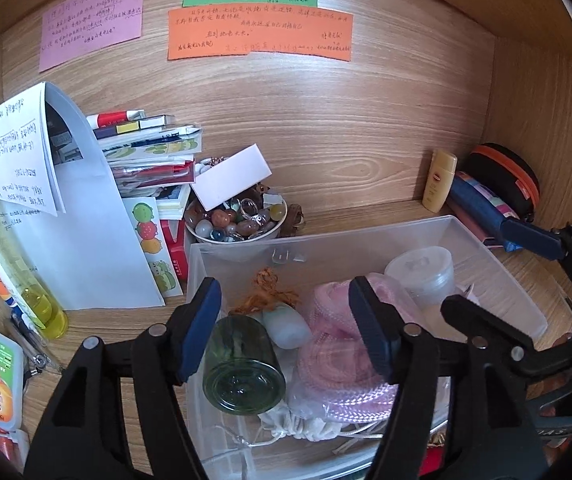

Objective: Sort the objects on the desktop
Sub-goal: 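Lower both items into the clear box and open both grippers, then move both grippers back toward the red velvet pouch, then grasp the red velvet pouch with the right gripper, then grasp the small black plastic piece with the left gripper while the right gripper lifts the pouch, then carry the black piece and red pouch over the clear box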

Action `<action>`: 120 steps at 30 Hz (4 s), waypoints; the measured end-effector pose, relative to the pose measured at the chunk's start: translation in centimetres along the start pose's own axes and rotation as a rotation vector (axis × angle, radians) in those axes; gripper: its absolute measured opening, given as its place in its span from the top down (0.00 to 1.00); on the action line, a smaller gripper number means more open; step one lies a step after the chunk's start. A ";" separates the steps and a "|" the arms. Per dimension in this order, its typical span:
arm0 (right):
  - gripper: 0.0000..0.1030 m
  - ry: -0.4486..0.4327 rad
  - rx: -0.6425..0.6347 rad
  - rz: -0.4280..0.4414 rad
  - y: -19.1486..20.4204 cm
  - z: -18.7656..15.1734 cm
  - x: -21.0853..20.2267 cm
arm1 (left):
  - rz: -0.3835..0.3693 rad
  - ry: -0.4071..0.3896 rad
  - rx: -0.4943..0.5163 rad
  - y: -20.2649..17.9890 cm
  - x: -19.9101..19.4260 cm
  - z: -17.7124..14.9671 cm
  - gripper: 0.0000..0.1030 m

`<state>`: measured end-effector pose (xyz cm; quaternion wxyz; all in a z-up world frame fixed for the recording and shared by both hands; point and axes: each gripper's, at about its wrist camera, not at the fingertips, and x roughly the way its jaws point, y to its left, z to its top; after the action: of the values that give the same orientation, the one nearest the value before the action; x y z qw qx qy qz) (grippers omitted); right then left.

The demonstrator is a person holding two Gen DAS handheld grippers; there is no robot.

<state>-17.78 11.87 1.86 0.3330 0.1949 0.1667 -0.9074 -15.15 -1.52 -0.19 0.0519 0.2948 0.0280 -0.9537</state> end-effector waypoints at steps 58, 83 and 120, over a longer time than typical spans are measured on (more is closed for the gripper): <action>0.43 0.392 -0.023 0.381 7.4 -7.9 -1.0 | -0.105 0.083 0.142 1.2 -15.0 -12.9 0.05; 0.58 0.274 0.191 0.331 -1.9 -9.8 -7.2 | -0.285 0.218 0.239 -5.4 -11.1 -16.1 0.35; 0.58 0.147 0.231 0.325 -4.1 -5.2 -8.2 | -0.107 0.008 0.029 1.5 -11.3 -6.3 0.83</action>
<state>-13.50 21.45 1.82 0.4374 0.3217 0.0515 -0.8382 -2.22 -1.51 1.00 -0.0034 0.2975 0.0303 -0.9542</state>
